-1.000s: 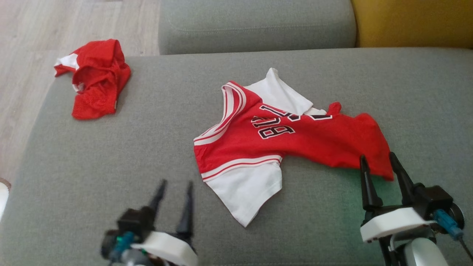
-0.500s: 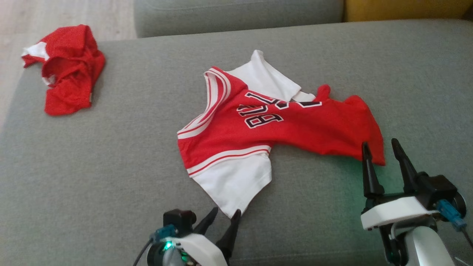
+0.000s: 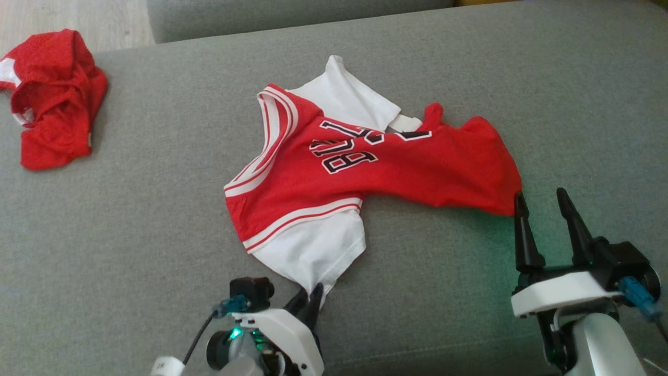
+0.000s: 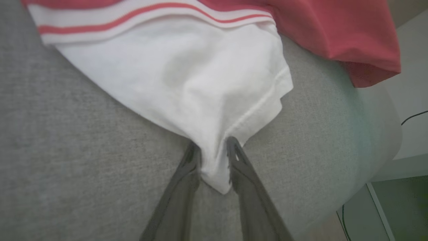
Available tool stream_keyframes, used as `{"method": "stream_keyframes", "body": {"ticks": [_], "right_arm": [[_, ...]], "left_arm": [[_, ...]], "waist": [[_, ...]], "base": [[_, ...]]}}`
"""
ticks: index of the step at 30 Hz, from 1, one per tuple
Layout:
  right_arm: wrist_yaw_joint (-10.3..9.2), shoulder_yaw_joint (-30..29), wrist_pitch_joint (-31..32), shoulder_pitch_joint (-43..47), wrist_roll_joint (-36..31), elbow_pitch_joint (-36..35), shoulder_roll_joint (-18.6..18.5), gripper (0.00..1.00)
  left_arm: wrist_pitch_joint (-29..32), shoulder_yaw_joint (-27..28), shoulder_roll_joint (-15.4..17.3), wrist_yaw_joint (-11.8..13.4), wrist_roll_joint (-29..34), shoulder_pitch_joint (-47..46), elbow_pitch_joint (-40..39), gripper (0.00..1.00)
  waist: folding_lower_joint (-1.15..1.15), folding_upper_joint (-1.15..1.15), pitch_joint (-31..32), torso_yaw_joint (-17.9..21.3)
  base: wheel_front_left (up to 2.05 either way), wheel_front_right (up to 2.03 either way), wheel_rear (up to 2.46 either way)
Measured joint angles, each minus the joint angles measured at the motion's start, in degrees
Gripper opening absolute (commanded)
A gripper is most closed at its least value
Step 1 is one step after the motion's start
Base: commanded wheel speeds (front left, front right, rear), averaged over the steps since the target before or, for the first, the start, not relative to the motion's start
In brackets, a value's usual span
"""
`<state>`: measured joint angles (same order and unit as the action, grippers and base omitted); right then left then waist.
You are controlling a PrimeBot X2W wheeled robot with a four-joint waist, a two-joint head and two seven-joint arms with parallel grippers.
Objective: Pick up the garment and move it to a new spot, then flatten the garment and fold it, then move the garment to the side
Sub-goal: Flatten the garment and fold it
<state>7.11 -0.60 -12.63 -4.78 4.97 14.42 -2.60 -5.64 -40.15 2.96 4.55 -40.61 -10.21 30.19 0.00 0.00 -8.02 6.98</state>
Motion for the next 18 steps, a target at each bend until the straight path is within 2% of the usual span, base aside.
{"method": "stream_keyframes", "body": {"ticks": [1,2,10,14,18], "right_arm": [[0.0,0.0,0.0,0.0,0.0,0.1,0.0,1.0],[0.0,0.0,-0.1,0.0,0.0,0.2,0.0,1.0],[0.0,-4.1,-0.5,-0.1,0.0,1.3,0.0,1.0],[0.0,-7.7,0.2,-0.1,-1.0,3.5,0.0,1.0],[0.0,-8.2,1.5,0.0,-1.0,5.4,0.0,1.0]], "left_arm": [[0.0,-0.2,0.0,0.0,-0.2,-0.2,0.3,0.1],[-0.3,-0.5,0.0,0.0,-0.4,-0.5,0.6,0.0],[-5.8,0.2,0.2,1.5,-0.3,-0.7,0.9,0.0],[-8.1,5.5,2.6,3.4,-0.3,-0.7,-3.3,0.0],[-8.6,9.2,4.2,4.6,-0.3,-0.4,-7.2,0.0]], "waist": [[0.0,0.0,-0.1,0.1],[0.0,0.0,-0.1,0.1],[0.0,0.0,0.0,-1.2],[0.0,0.0,0.2,-2.9],[0.0,0.0,0.3,-4.0]], "base": [[0.0,0.0,0.0],[0.0,0.0,0.0],[0.0,0.0,0.0],[0.0,0.0,0.0],[0.0,0.0,0.0]]}}
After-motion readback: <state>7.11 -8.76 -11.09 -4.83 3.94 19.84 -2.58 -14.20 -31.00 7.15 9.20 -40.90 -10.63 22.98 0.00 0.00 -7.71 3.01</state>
